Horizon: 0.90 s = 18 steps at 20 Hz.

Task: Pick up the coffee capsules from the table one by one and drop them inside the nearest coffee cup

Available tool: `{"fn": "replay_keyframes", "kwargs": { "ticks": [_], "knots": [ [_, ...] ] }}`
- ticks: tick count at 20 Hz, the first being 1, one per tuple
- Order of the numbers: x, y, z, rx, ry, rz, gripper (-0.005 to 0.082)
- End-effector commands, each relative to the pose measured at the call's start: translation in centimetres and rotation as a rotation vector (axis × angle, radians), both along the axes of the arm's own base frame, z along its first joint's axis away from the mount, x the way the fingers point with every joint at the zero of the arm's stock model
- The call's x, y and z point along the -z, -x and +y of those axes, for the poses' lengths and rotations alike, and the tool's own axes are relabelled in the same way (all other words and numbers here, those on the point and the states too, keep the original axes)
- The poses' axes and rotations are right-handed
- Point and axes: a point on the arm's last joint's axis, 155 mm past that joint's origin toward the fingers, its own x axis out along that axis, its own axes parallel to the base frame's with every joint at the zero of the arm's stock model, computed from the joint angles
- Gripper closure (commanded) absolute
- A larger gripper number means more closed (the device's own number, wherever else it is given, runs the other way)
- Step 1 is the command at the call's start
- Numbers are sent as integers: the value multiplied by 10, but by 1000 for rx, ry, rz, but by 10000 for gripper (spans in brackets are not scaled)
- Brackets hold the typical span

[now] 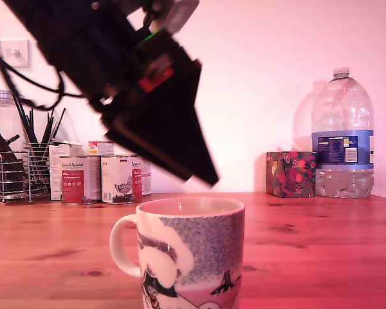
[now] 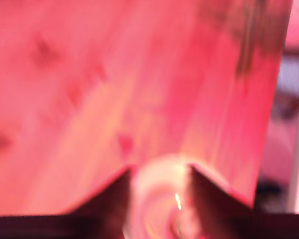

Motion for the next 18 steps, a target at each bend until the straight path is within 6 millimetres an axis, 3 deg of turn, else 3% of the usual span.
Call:
{"fn": "replay_keyframes", "kwargs": {
  "ticks": [1, 7, 12, 18],
  "knots": [
    [7, -5, 8, -32, 16, -3, 788],
    [-3, -53, 30, -194, 111, -97, 788],
    [-12, -97, 67, -334, 173, -134, 788],
    [10, -118, 114, -467, 175, -111, 788]
  ]
}}
